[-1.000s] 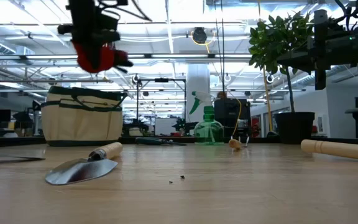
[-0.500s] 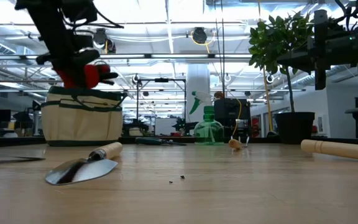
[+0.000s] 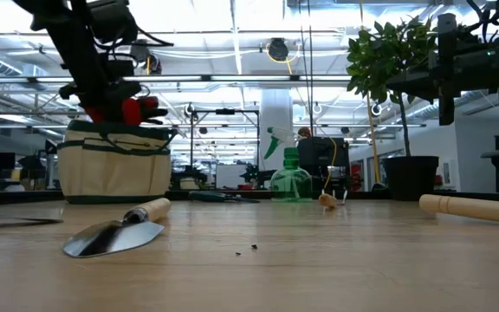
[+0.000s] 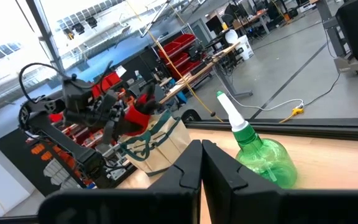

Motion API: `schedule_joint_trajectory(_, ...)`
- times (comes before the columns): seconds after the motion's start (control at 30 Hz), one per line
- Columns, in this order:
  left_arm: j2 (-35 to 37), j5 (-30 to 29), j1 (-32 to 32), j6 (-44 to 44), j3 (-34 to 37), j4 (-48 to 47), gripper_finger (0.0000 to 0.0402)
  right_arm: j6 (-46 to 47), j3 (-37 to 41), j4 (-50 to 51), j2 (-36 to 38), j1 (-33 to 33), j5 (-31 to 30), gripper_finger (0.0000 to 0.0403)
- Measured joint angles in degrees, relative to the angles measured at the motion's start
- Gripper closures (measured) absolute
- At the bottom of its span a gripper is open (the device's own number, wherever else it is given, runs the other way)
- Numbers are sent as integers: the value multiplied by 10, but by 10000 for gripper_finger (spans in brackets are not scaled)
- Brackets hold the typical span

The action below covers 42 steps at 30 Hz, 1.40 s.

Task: Pick & Place Garden tools in Gardening bag
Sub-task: Put the gloves into the gardening bag, then put the green spray bottle into the gardening bag

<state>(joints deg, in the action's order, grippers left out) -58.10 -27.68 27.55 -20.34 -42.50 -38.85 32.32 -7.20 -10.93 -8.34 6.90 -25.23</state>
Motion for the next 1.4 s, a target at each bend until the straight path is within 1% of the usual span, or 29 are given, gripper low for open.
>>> schedule_joint_trajectory(0.13, 0, 16, 11, 7, 0, 0, 330, 0, 0, 0, 0, 0, 0, 403)
schedule_joint_trajectory(0.33, 0, 17, 23, 22, 0, 0, 328, 0, 0, 0, 0, 0, 0, 403)
schedule_joint_trajectory(0.43, 0, 17, 30, 22, 0, -2, 319, 0, 0, 0, 0, 0, 0, 403)
schedule_joint_trajectory(0.57, 0, 19, 36, 28, 0, -4, 284, 0, 0, 0, 0, 0, 0, 403)
schedule_joint_trajectory(0.83, 0, 19, 39, 38, 0, -4, 167, 0, 0, 0, 0, 0, 0, 403)
schedule_joint_trajectory(0.97, 0, 20, 39, 54, 0, -5, 124, 0, 0, 0, 0, 0, 0, 403)
schedule_joint_trajectory(1.07, 0, 24, 39, 57, 0, -6, 106, 0, 0, 0, 0, 0, 0, 403)
schedule_joint_trajectory(1.17, 0, 25, 39, 57, 0, -10, 98, 0, 0, 0, 0, 0, 0, 403)
schedule_joint_trajectory(1.4, 16, 27, 39, 53, -1, -7, 102, 0, 0, 0, 0, 0, 0, 403)
